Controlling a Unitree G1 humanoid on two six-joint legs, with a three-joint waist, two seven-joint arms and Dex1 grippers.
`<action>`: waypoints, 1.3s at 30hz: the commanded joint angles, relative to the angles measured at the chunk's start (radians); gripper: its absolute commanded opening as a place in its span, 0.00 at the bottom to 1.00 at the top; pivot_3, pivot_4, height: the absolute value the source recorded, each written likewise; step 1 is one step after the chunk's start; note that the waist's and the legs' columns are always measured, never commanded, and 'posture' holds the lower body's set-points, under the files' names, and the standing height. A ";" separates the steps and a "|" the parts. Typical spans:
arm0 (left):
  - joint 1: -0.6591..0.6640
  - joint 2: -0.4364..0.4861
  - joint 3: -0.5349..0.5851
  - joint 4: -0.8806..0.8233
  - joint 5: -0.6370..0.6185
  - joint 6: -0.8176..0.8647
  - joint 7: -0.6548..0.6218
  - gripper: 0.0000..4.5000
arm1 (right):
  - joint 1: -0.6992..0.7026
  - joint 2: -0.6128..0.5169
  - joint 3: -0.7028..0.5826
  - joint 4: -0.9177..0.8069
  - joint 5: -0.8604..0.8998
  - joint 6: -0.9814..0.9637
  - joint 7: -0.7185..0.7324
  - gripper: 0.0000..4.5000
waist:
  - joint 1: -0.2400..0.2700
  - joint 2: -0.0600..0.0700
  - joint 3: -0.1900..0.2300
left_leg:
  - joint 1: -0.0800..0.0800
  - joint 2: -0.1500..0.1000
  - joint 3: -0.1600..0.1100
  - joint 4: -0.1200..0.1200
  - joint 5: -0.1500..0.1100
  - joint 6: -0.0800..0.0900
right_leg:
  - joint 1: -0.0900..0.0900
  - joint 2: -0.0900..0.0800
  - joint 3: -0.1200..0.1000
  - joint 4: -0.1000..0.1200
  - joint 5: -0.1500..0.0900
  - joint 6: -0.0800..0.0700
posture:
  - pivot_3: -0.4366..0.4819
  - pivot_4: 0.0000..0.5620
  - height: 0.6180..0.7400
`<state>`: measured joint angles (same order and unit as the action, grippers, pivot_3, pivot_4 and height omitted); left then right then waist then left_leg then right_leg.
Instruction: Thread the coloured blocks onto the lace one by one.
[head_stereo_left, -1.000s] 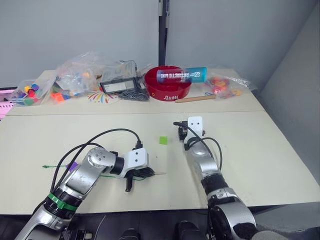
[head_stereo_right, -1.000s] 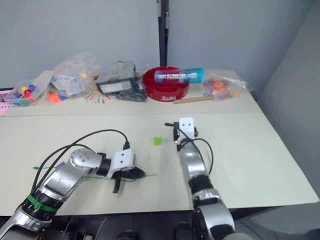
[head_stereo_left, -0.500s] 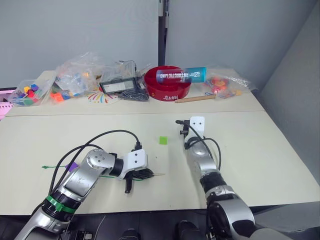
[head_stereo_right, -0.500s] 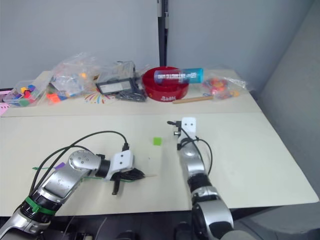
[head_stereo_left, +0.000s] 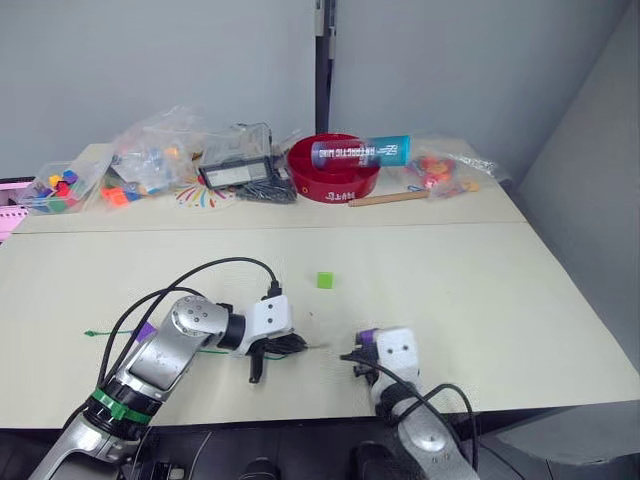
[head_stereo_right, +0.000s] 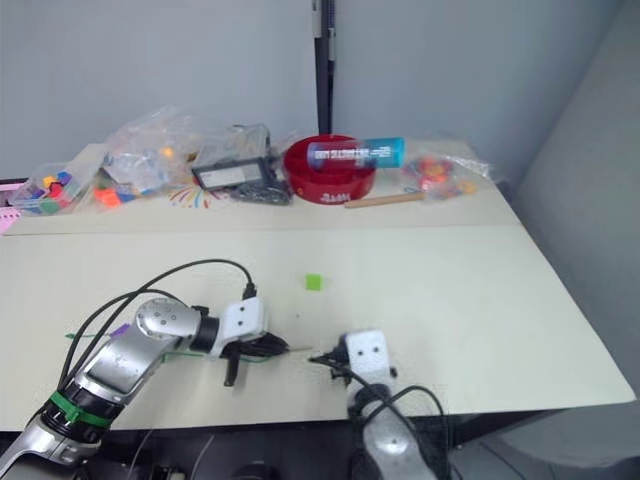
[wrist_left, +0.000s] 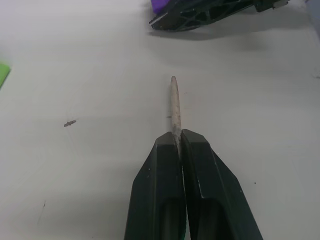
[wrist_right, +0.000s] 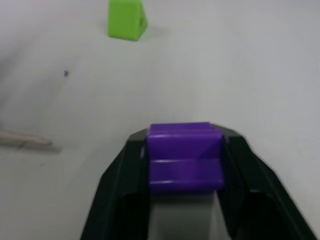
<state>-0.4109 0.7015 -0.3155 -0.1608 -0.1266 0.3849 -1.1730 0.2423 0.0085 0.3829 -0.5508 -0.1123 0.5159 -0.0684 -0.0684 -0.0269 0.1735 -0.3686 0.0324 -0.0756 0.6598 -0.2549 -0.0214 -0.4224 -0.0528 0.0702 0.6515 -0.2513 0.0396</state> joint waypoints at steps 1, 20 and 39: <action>-0.004 0.020 0.028 -0.030 -0.021 -0.003 -0.012 0.00 | 0.029 0.038 0.040 0.001 0.020 0.084 0.002 0.26 | 0.002 -0.001 0.000 | 0.000 0.000 0.000 0.000 0.000 0.000 | 0.000 0.000 0.000 0.000 0.000 0.000 | 0.48 0.27 0.92; -0.031 -0.004 0.027 0.031 -0.015 -0.026 -0.014 0.00 | -0.135 -0.426 -0.309 -0.235 0.466 0.114 0.593 0.99 | 0.014 -0.004 -0.002 | -0.003 -0.001 0.000 0.000 0.000 0.000 | 0.000 -0.001 -0.001 -0.003 0.004 -0.005 | 0.48 0.27 0.92; 0.028 0.044 0.039 -0.181 -0.090 0.134 -0.025 0.00 | -0.688 -0.697 -0.128 0.712 0.374 -0.450 1.435 0.99 | 0.030 -0.004 -0.001 | -0.004 -0.004 0.000 0.001 -0.002 0.004 | 0.000 -0.004 -0.001 -0.003 0.006 -0.004 | 0.48 0.27 0.92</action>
<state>-0.3779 0.7393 -0.2970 -0.2986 -0.1937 0.5025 -1.1978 -0.4297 -0.6881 0.2669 0.1563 0.2576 0.1070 1.3489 -0.0380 -0.0306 0.1725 -0.3731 0.0276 -0.0753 0.6611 -0.2574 -0.0169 -0.4226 -0.0580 0.0695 0.6479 -0.2448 0.0360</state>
